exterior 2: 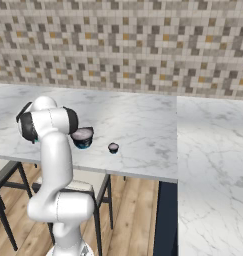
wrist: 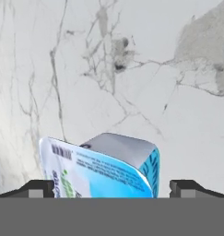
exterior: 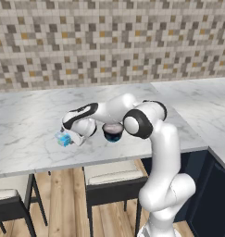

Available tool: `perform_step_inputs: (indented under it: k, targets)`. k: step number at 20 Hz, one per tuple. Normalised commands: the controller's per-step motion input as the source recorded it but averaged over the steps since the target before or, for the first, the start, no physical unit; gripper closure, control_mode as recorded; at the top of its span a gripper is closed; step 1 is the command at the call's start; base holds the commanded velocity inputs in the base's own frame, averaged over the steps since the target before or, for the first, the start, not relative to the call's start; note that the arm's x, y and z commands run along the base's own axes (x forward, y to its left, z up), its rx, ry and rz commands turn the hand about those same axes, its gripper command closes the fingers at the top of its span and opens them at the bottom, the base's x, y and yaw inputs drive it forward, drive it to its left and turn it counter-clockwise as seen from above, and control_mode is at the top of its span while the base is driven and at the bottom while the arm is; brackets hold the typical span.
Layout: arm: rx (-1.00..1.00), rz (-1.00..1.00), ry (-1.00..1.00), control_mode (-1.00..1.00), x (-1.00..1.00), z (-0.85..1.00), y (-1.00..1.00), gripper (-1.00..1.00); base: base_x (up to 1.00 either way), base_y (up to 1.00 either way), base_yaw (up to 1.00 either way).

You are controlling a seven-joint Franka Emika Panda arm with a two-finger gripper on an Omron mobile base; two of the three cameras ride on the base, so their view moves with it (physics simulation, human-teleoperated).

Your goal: Stack the yogurt containers by placing the smaller containers on top of the larger containers.

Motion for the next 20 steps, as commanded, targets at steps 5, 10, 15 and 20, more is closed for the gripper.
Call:
perform_step_inputs:
  k: [5,10,15,20]
  targets:
    - [0.0,0.0,0.0,-1.0,0.09,-0.07,0.08,-1.0,0.0,0.0,0.0]
    - [0.0,0.0,-0.02,-1.0,0.01,-0.02,0.03,-1.0,0.0,0.0,0.0]
    - [0.0,0.0,-0.06,-1.0,0.0,-0.01,0.01,-1.0,0.0,0.0,0.0]
    - [-0.01,0.0,-0.09,-1.0,-0.05,-0.03,0.03,-1.0,0.0,0.0,0.0]
